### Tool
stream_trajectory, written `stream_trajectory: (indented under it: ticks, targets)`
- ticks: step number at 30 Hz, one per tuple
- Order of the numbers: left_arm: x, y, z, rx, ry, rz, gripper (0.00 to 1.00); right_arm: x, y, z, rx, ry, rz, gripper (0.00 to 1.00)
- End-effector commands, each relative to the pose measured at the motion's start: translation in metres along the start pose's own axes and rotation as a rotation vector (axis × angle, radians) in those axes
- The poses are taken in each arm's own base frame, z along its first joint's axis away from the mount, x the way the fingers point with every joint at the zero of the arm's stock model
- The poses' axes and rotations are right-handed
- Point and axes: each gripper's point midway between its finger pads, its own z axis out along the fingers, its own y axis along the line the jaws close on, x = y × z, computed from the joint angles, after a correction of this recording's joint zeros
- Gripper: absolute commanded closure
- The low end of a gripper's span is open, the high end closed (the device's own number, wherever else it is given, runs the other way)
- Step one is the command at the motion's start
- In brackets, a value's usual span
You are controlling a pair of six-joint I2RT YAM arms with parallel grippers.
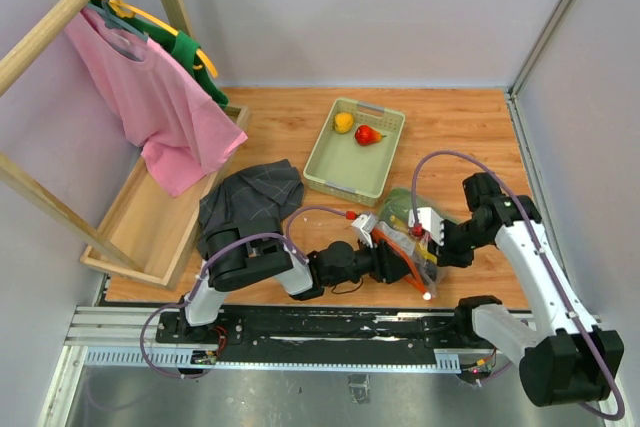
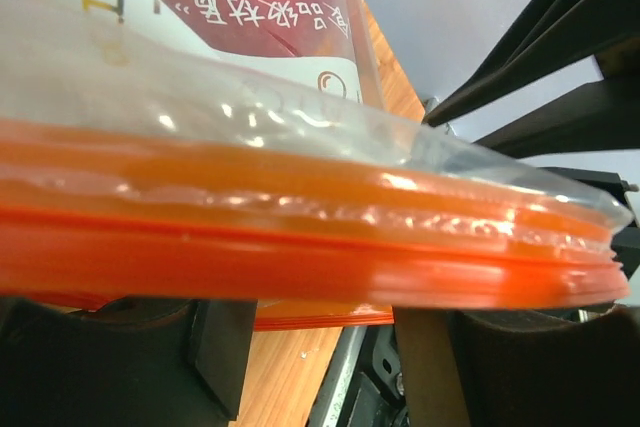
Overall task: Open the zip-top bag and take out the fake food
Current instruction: Pick up the fake fruit from the zipper food storage bag.
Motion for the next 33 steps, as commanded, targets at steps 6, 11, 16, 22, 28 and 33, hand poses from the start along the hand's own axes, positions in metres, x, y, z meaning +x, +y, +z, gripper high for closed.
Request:
stream_trajectory:
  ticks: [6,11,16,22,28,33]
  targets:
    - [0.010,-0.007,0.005,0.034,0.039,0.011,0.40,0.026,0.021,0.031,-0.181,0.033,-0.005,0.77]
    - [0.014,-0.006,0.005,0.037,0.055,0.001,0.39,0.030,0.016,0.044,-0.197,0.037,0.038,0.77]
    - [0.019,-0.001,0.003,0.020,0.072,-0.012,0.38,0.030,0.007,0.053,-0.183,0.028,0.089,0.71]
    - [0.025,0.009,0.003,-0.029,0.097,-0.017,0.34,0.023,0.001,0.058,-0.180,-0.009,0.117,0.64]
    - [0.025,0.015,0.006,-0.069,0.099,0.006,0.28,0.018,-0.001,0.063,-0.188,-0.024,0.122,0.64]
    - [0.026,0.018,0.011,-0.089,0.109,0.028,0.22,0.013,-0.005,0.066,-0.185,-0.041,0.137,0.65]
